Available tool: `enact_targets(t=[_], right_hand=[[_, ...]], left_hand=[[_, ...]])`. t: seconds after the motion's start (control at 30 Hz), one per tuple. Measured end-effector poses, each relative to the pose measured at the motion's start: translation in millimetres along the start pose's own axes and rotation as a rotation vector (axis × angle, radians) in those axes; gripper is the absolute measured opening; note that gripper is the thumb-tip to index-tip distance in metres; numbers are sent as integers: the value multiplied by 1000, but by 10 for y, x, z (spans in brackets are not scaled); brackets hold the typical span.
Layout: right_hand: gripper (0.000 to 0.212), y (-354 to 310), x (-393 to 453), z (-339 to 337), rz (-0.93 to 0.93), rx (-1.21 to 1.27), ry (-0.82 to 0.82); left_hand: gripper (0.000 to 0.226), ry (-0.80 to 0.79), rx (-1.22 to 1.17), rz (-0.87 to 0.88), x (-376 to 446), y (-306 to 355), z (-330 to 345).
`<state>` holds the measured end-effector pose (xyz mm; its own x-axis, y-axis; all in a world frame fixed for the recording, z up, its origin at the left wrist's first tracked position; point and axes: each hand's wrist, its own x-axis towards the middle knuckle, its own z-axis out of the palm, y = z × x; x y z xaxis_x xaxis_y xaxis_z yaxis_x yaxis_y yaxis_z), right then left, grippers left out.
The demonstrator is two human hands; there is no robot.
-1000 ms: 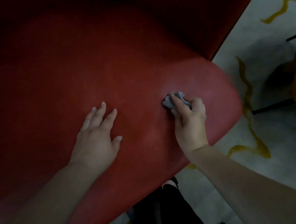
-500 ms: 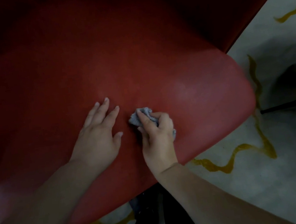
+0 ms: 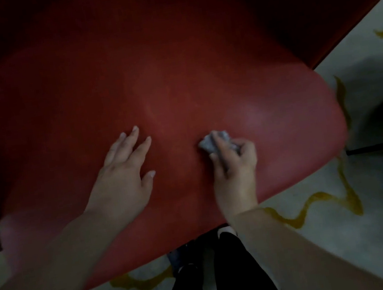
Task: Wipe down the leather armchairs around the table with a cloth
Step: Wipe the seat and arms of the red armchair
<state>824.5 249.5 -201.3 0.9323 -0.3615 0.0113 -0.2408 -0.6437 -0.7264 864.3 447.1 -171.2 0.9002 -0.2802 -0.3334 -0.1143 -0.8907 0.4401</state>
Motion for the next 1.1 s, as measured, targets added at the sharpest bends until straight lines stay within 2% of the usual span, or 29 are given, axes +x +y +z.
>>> enact_targets(t=[0.2, 0.37, 0.53, 0.67, 0.77, 0.87, 0.93, 1.0, 1.1], right_hand=[[38, -424, -251, 354, -41, 96, -97], [37, -461, 441, 214, -30, 163, 7], [38, -455, 1108, 305, -44, -56, 9], [39, -589, 904, 618, -25, -229, -52], [39, -727, 504, 800, -105, -116, -158], [38, -676, 535, 709, -72, 115, -260], [37, -631, 661, 547, -159, 162, -310], [37, -562, 910, 437, -237, 110, -218], [38, -505, 1442, 429, -184, -30, -75]], left_hand=[[63, 66, -1, -31, -94, -106, -18], [63, 113, -23, -108, -170, -273, -110], [65, 159, -18, -175, -182, -356, -158], [66, 185, -38, -243, -209, -433, -154], [67, 187, -42, -271, -254, -480, -150], [68, 176, -42, -293, -290, -499, -146], [68, 173, -47, -312, -300, -500, -146], [68, 174, -58, -330, -283, -488, -150], [68, 184, -82, -360, -243, -475, -140]])
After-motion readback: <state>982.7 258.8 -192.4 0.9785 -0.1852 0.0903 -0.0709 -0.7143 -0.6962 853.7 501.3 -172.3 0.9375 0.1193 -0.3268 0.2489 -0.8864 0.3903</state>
